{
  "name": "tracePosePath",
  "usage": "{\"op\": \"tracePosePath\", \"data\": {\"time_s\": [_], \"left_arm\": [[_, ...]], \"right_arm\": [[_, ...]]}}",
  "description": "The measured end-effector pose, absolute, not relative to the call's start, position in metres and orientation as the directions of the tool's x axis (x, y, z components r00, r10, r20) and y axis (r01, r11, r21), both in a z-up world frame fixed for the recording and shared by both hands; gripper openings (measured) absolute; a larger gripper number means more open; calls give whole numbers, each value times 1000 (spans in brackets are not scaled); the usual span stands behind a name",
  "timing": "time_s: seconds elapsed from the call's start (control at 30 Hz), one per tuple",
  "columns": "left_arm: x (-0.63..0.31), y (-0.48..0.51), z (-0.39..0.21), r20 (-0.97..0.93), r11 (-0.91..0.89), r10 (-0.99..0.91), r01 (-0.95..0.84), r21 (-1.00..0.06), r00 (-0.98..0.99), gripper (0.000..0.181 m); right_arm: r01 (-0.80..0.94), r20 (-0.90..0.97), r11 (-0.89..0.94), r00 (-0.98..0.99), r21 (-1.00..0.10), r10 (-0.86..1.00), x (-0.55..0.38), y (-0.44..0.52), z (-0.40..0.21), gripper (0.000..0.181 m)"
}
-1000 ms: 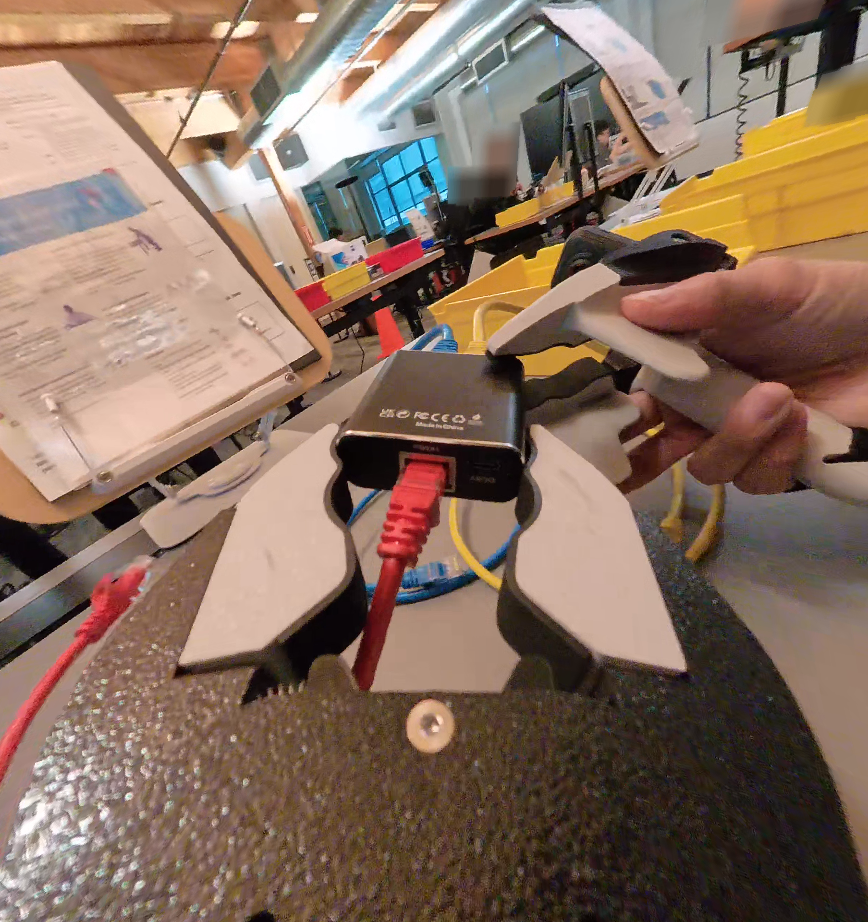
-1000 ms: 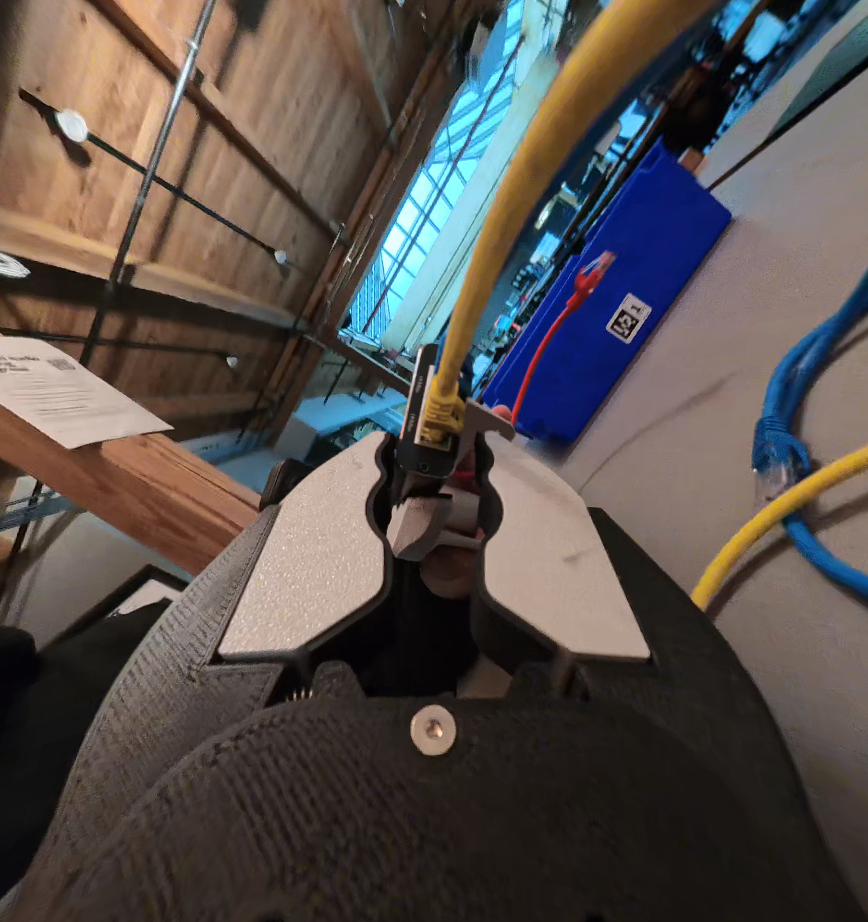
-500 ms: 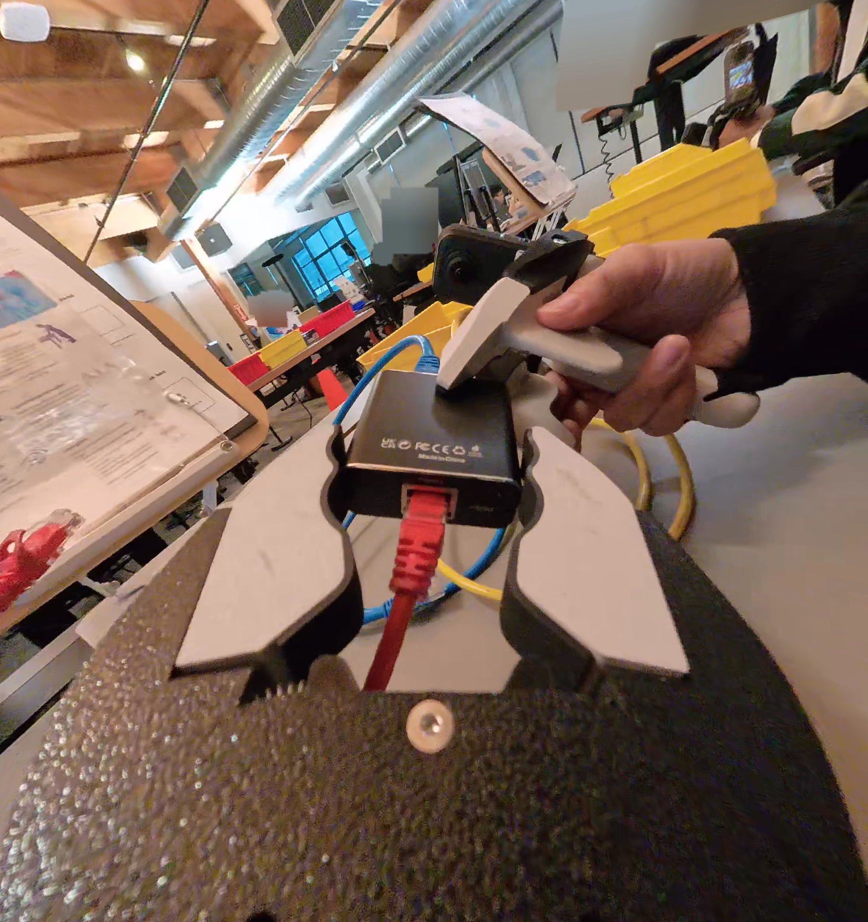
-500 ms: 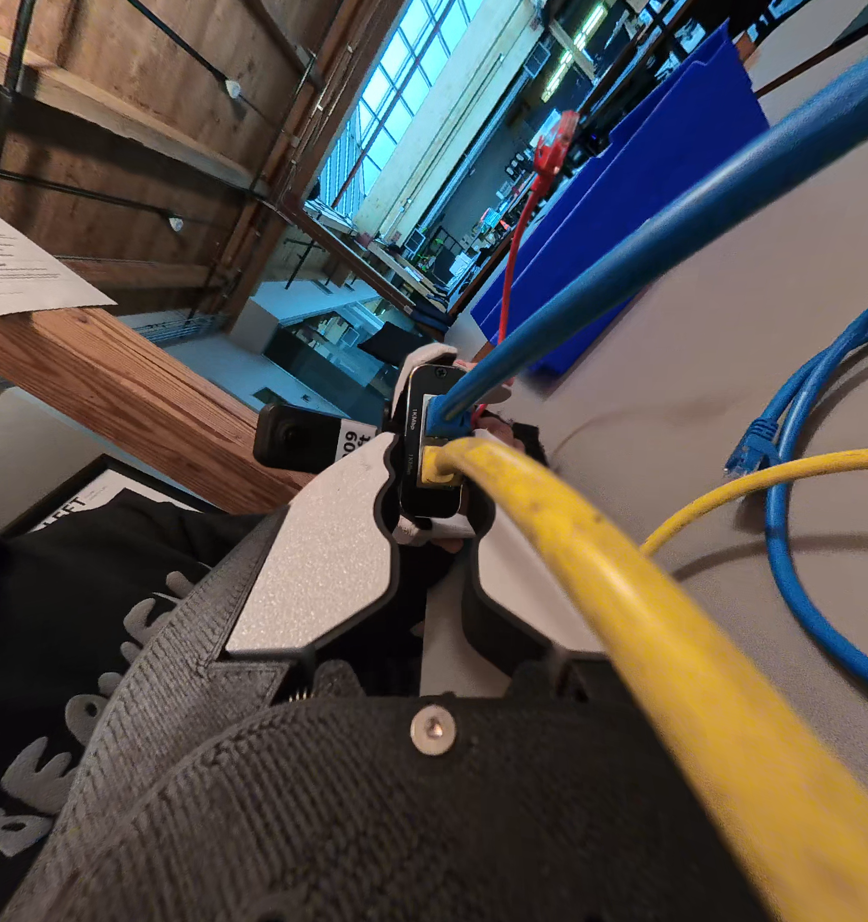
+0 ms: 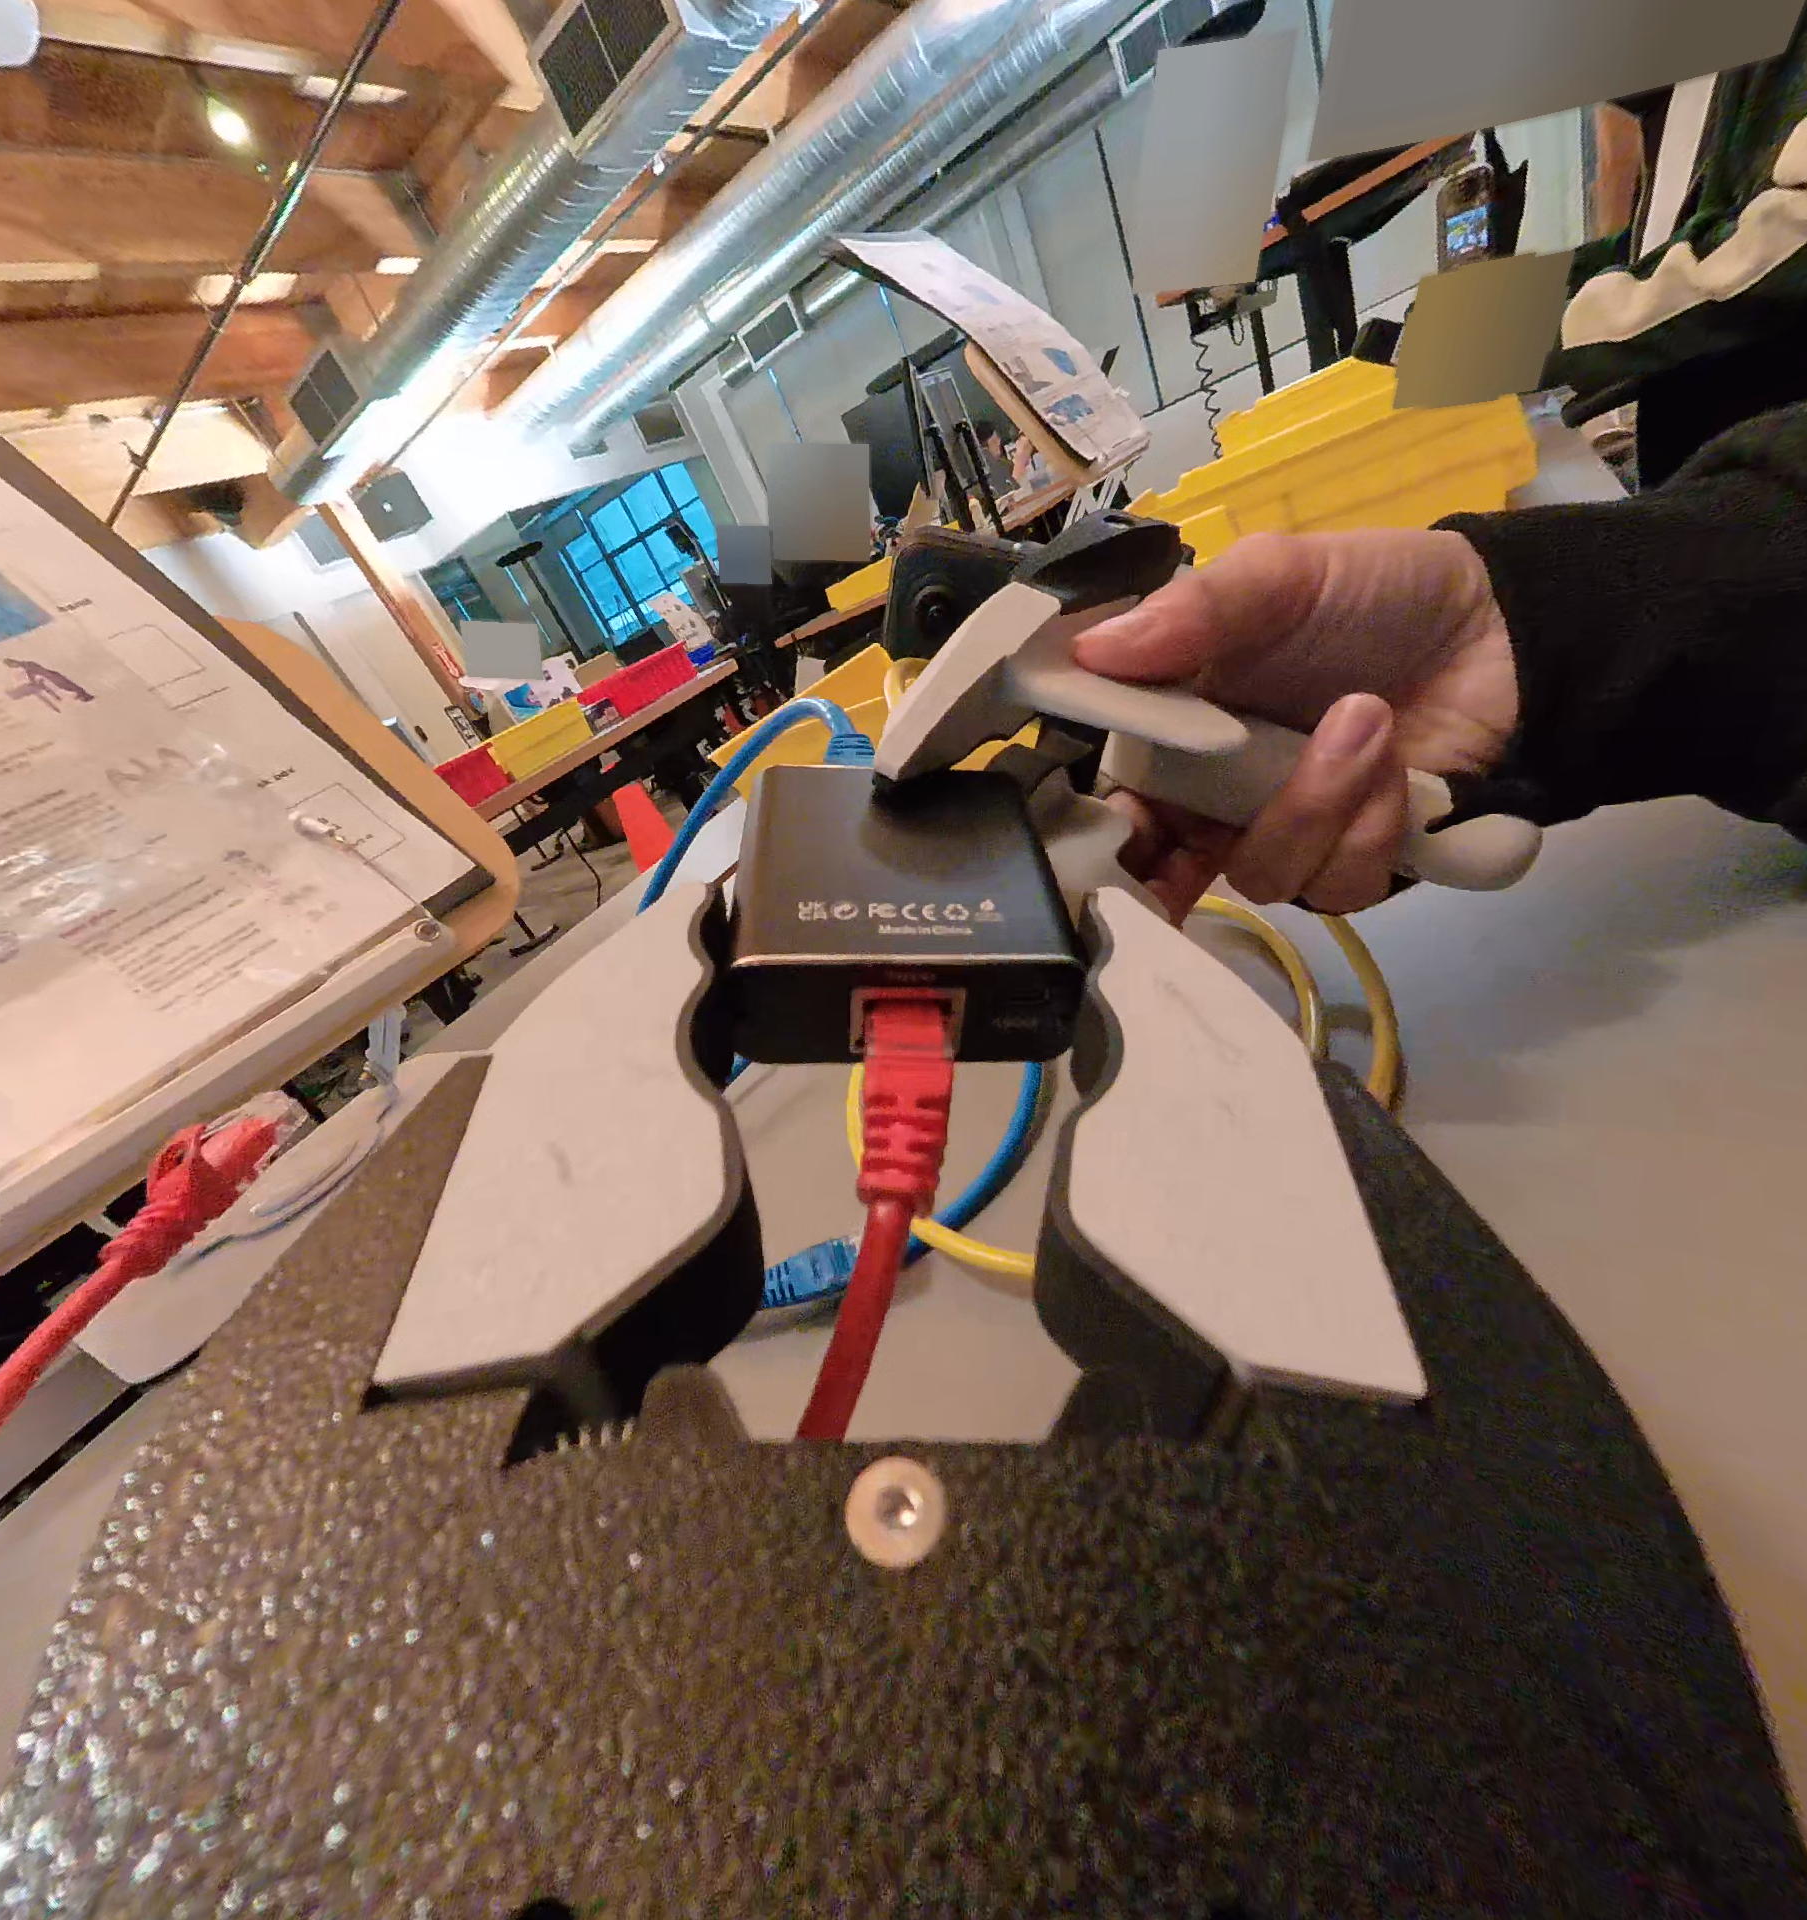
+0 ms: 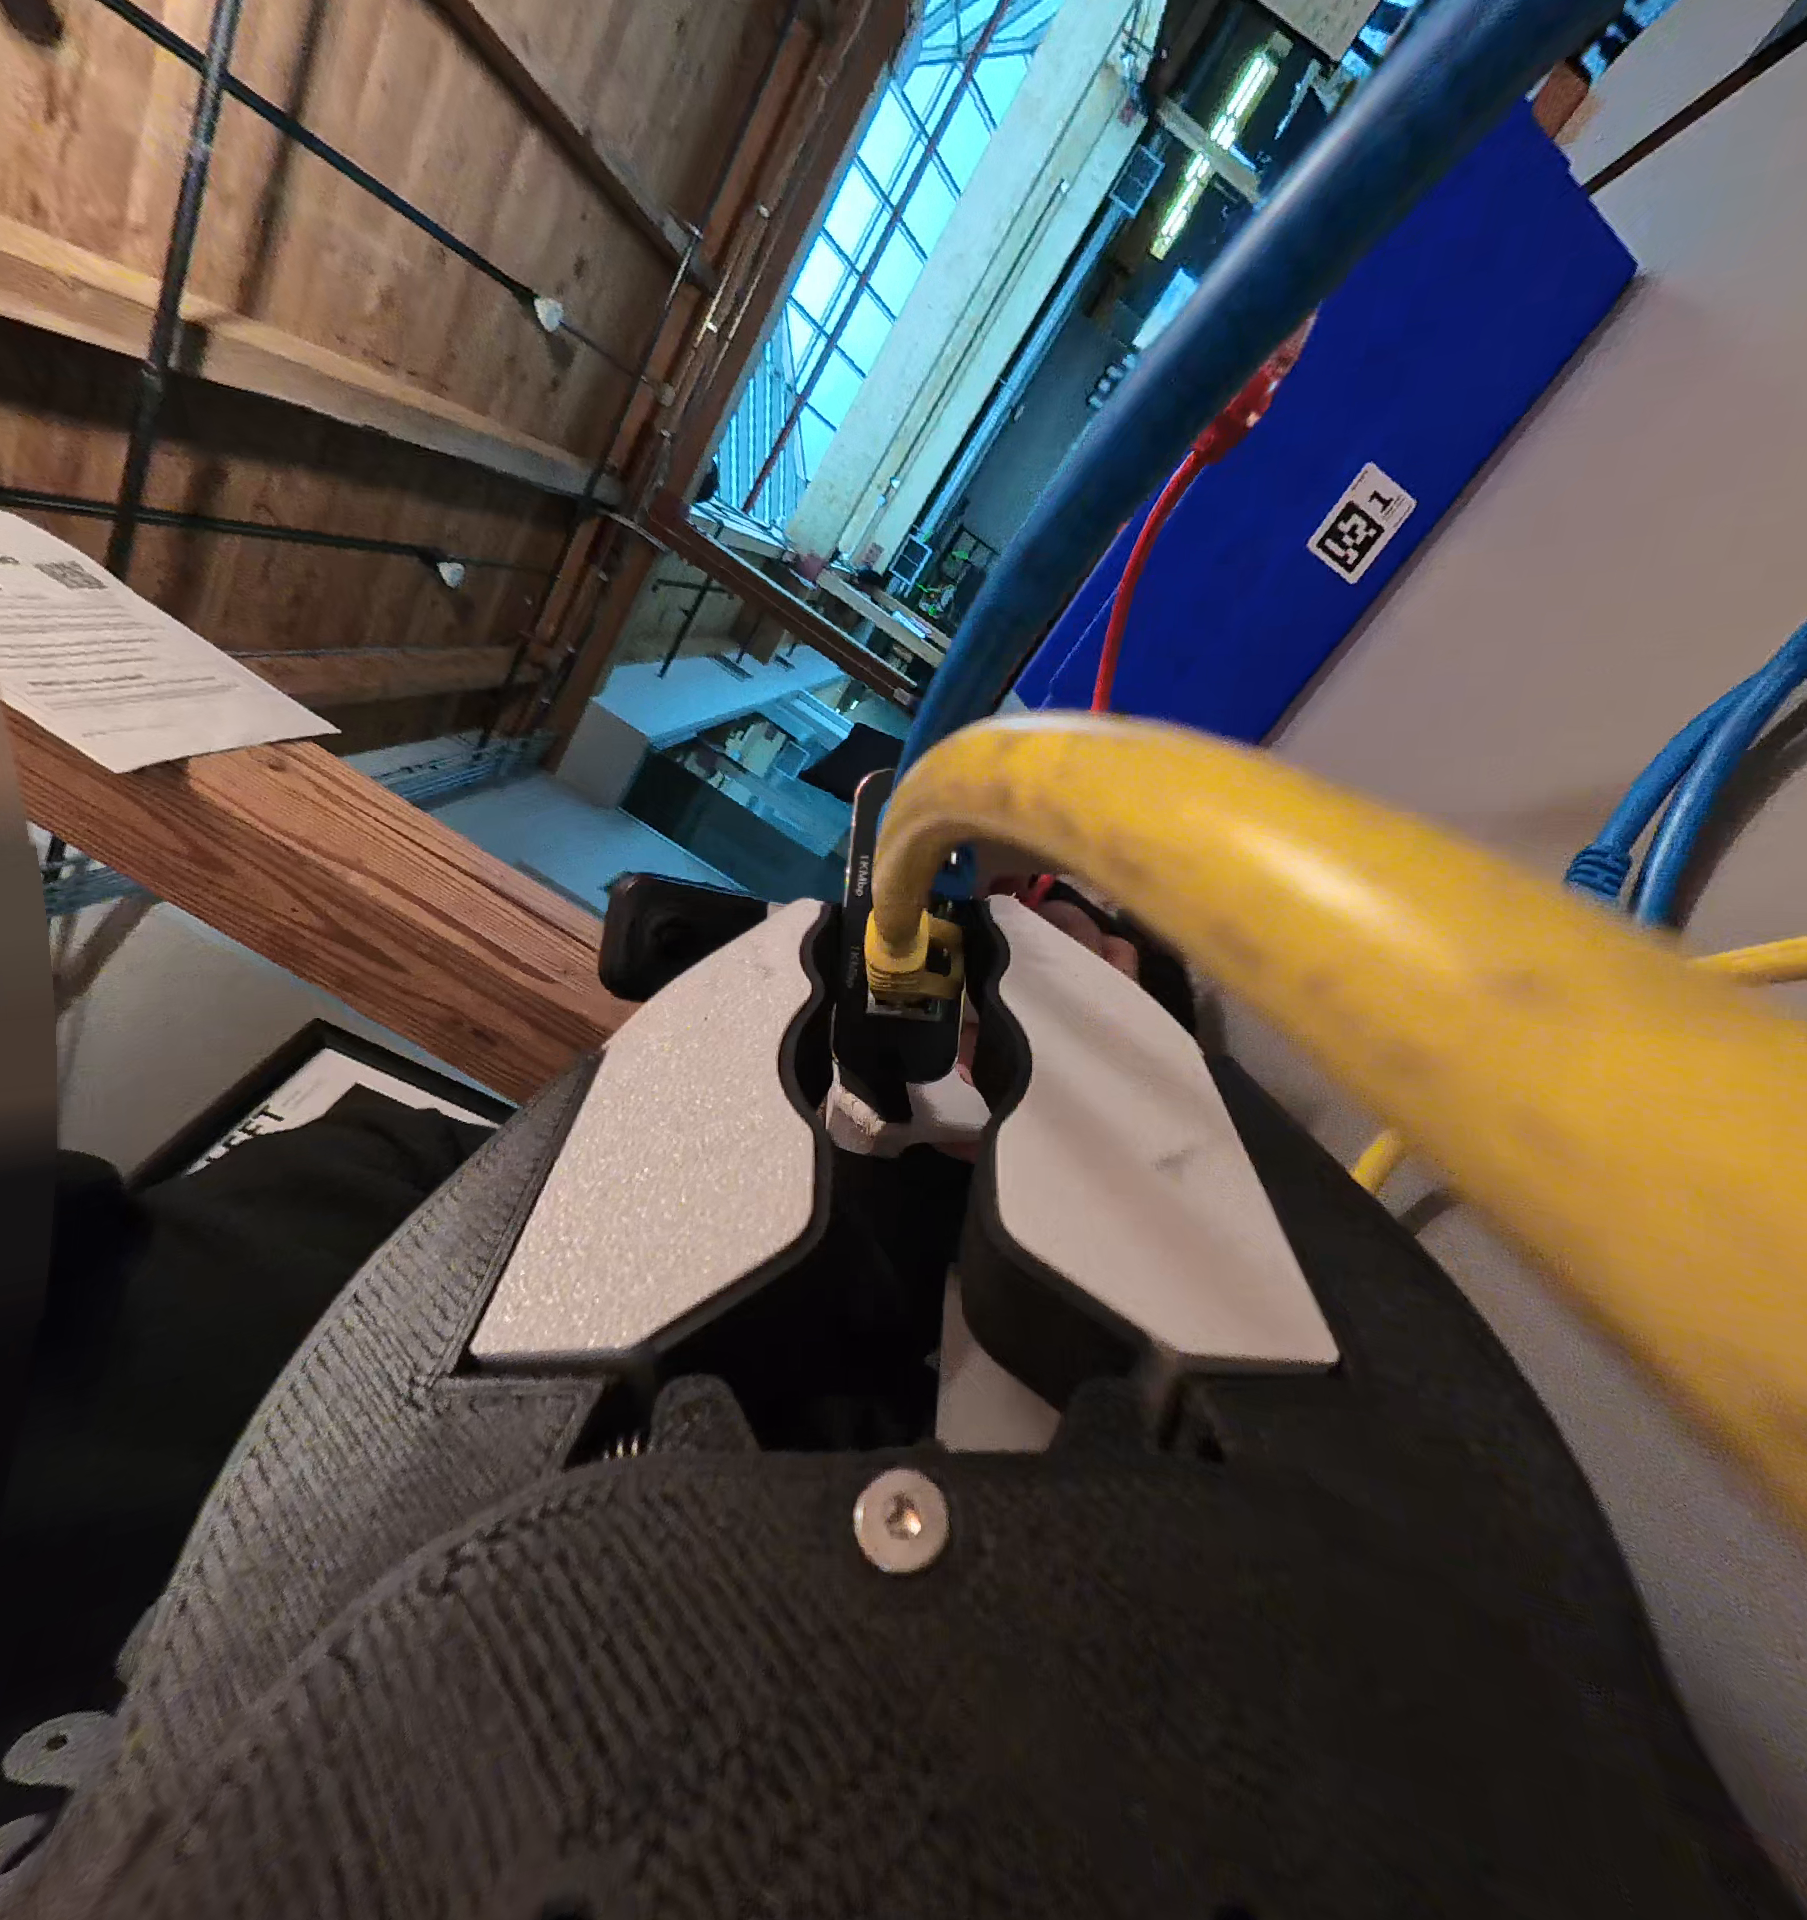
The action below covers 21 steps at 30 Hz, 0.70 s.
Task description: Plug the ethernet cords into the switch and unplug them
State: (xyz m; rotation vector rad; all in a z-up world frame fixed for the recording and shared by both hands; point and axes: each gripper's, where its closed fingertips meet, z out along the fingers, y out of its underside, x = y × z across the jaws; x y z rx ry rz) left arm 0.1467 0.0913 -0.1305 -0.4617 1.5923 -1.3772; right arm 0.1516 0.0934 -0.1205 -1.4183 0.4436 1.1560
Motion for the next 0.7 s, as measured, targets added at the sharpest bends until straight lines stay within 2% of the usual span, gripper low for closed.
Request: {"op": "tracePosePath", "data": {"time_s": [0.13,0.5,0.6,0.7], "left_arm": [[148,93,-128,-413,311,-792,284,-907,-449,63],[156,103,-131,-381,322,-838,208,-923,-392,63],[160,106,-135,-320,282,-861,153,-947,-394,63],[161,112,-130,-203,164,-889,127,-978,-411,63]], "right_arm": [[-825,-827,-207,440,-526,348,153,95,-117,23],[-919,-882,-121,314,-375,350,162,103,-115,23],[-947,-902,-66,277,-315,332,169,107,-119,23],[-941,-890,-29,309,-338,334,169,110,-115,26]]}}
